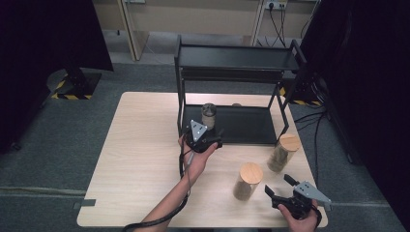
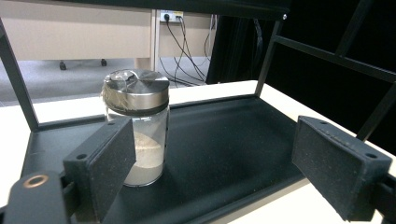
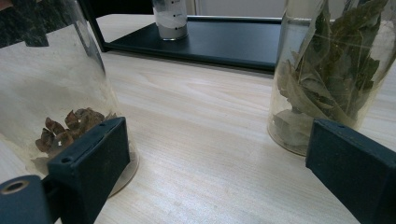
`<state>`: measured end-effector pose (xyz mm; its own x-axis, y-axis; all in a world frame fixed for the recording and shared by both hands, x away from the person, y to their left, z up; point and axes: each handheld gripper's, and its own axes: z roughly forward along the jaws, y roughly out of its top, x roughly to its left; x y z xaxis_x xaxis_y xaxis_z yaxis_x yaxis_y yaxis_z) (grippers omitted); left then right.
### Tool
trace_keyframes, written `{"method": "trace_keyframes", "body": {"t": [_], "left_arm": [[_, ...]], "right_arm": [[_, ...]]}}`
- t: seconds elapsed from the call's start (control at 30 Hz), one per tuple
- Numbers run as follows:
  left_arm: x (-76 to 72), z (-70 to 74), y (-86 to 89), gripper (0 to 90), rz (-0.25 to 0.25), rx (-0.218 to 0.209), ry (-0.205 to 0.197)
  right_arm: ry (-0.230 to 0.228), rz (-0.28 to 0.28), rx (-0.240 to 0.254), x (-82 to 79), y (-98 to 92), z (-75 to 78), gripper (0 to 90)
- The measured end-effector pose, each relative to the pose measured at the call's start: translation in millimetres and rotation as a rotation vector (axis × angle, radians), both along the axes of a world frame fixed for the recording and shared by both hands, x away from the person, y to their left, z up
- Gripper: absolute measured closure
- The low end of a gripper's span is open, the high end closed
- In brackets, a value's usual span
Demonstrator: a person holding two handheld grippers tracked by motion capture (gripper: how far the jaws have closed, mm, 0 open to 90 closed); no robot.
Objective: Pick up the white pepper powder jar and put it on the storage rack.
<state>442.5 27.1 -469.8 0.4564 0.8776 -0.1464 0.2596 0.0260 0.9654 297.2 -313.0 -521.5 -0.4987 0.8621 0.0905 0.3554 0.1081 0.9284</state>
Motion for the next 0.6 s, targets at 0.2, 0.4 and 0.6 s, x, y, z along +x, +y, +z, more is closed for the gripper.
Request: {"method": "trace_keyframes", "body": {"t": [0.2,0.4,0.6], "left_arm": [[-7.4,-1.7,2.3,13.2,-0.014,-0.017,0.004],[-15.8,-1.6,3.9,13.2,-0.028,-0.02,-0.007],[-23.5,-2.4,5.2,13.3,-0.048,-0.02,-0.007]], "right_arm": [[0.0,0.0,-0.001,-0.1,0.3,0.0,6.6],[0.0,-0.001,-0.001,-0.2,0.4,0.0,6.6],[0.002,0.0,0.001,-0.4,0.6,0.0,6.6]]}}
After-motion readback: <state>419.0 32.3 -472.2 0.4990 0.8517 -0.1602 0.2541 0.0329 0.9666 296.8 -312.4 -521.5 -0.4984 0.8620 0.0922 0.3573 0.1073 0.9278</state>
